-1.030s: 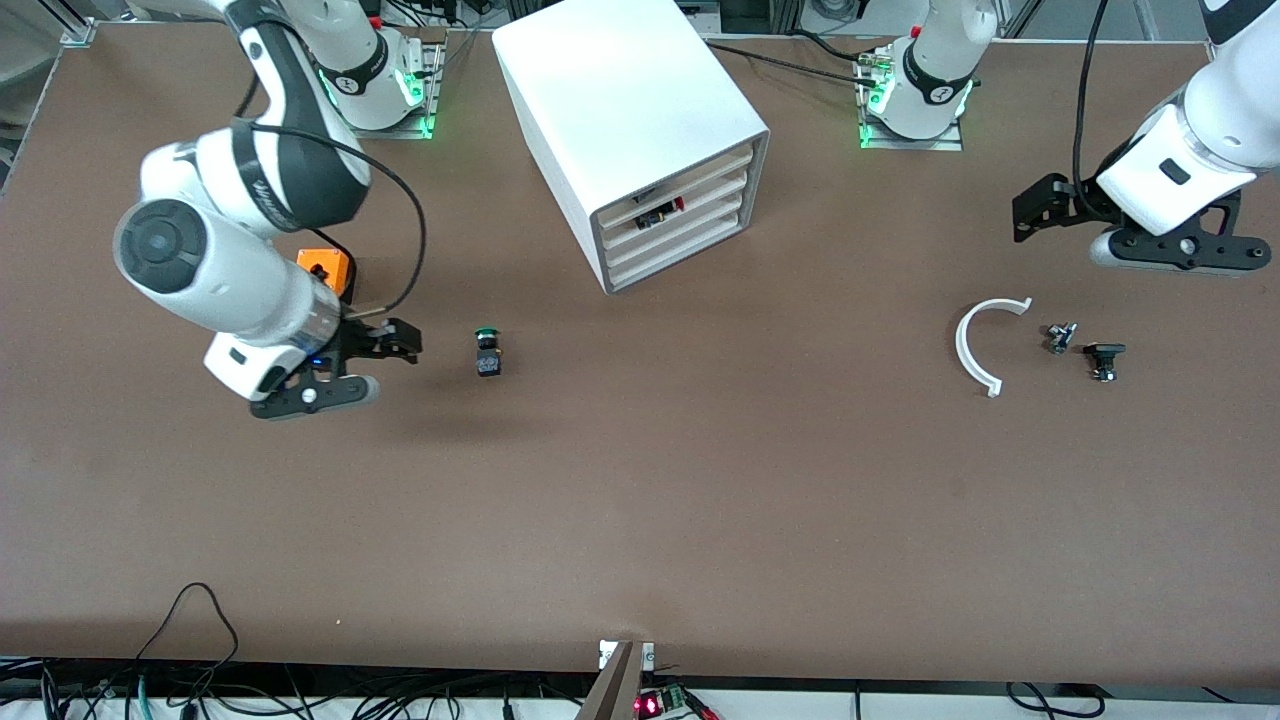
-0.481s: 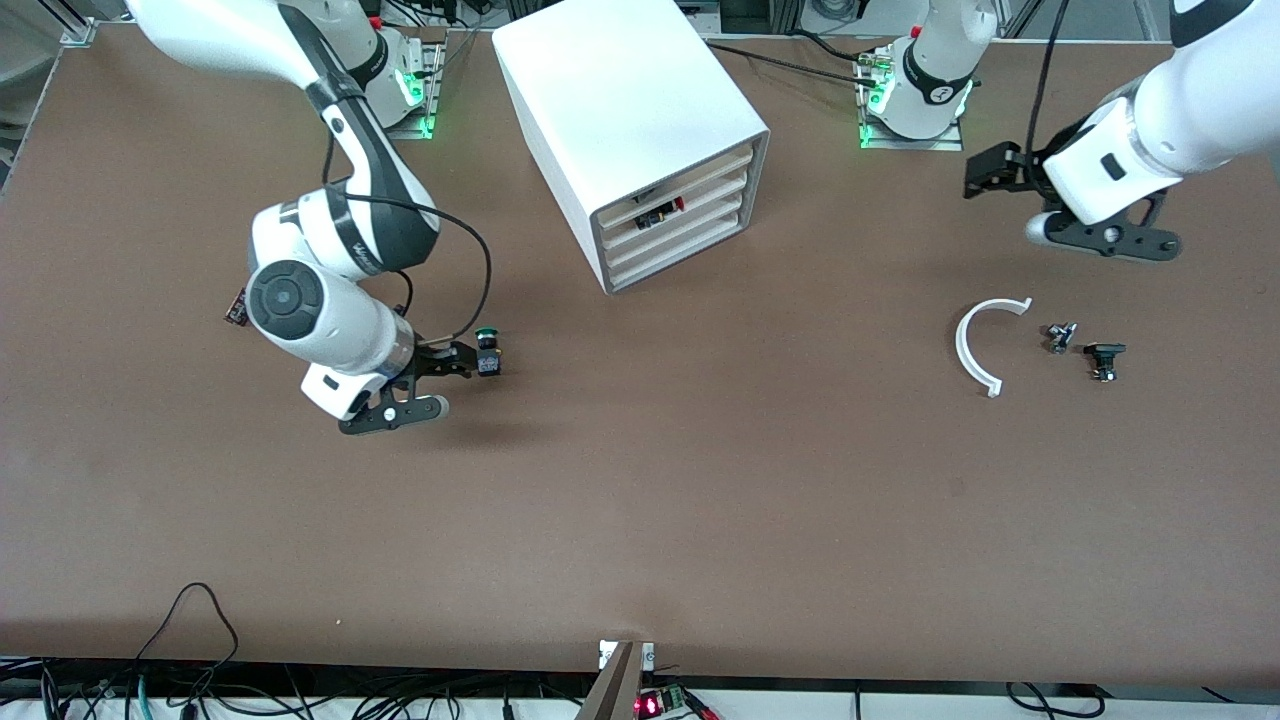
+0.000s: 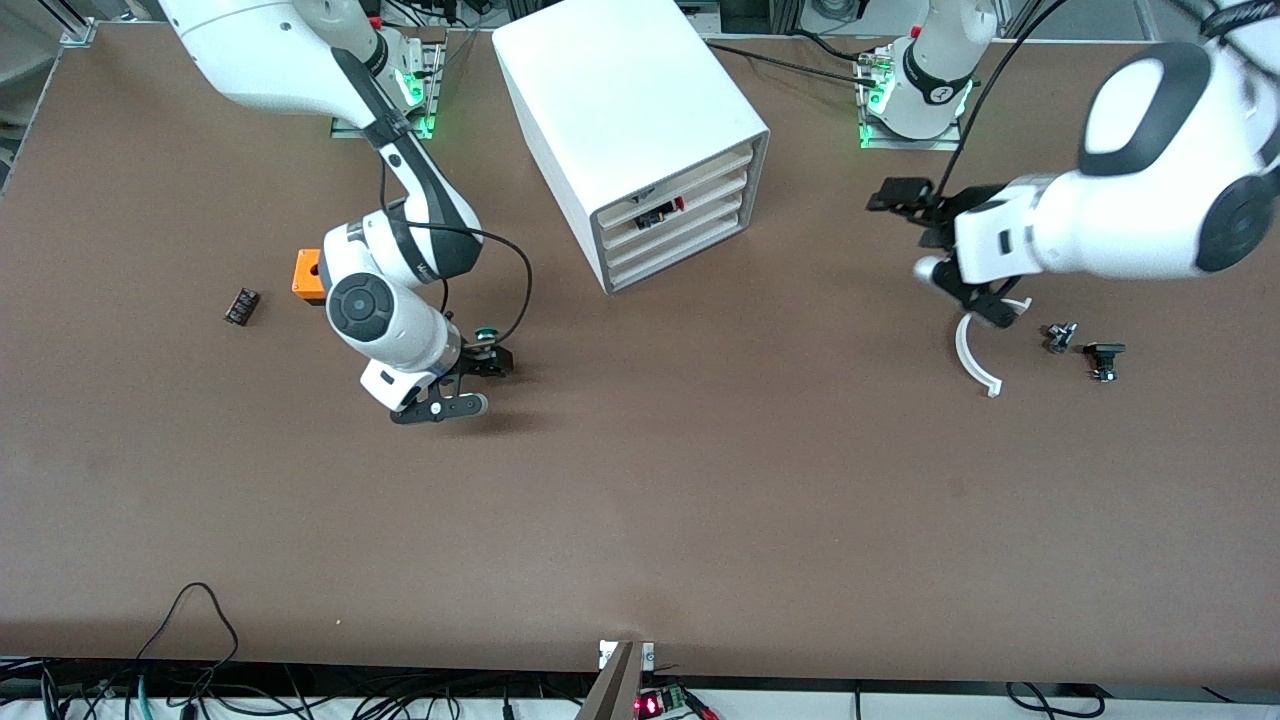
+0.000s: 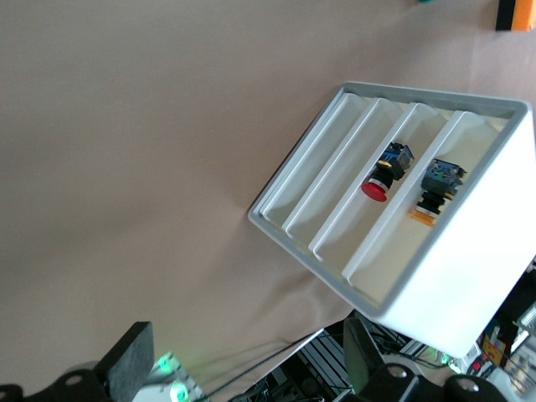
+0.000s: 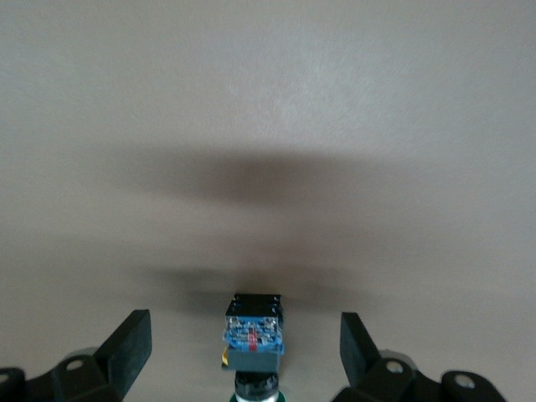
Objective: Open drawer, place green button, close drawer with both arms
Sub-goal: 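Move the left gripper to the white cabinet's drawer handle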
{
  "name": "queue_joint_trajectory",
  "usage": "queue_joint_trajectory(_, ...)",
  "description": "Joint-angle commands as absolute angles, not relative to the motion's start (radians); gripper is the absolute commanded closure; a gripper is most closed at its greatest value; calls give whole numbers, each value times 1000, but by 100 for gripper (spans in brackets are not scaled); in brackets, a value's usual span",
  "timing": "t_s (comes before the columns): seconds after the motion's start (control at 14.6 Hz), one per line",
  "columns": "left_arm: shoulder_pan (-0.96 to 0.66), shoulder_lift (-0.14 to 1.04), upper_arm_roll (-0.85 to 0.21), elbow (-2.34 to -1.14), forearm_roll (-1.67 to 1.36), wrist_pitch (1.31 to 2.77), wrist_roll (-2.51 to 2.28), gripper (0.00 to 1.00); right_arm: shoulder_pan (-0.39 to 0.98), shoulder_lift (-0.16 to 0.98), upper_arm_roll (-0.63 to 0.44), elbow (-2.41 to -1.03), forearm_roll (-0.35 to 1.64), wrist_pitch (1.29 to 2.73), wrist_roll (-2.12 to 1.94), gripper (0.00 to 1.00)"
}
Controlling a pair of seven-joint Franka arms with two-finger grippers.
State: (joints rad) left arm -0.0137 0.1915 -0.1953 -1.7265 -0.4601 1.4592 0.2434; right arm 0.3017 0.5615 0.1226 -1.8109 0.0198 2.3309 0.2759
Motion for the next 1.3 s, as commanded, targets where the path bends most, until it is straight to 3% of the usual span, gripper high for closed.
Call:
queue_joint_trajectory(0.0,-15,175,-262,-1873,-491,1627,288,0,321,581,118,-1864,32,2417,313,2)
queue_joint_trajectory(0.21,-26,219,-317,-1983,-506,1862,317,0,322,591,118,-1882,34,2427,321,13)
queue_joint_trajectory(0.48,-14,351,-342,-1990,-648,1926,461,1,324,591,118,-1902,32,2418,354,35)
queue_joint_trajectory(0.69,6,464,-341,-1996,-881,1968,728,8,324,588,118,-1901,34,2401,356,65)
queue_joint_trajectory(0.89,8,492,-342,-2081,-1032,2003,885,17,324,581,118,-1896,34,2375,357,100)
queue_joint_trajectory(1.1,-9,497,-345,-2163,-1158,1997,965,30,314,565,109,-1862,34,2361,339,100)
queue_joint_trajectory(1.24,-12,512,-357,-2218,-1271,1990,1107,35,308,557,107,-1801,34,2271,345,100)
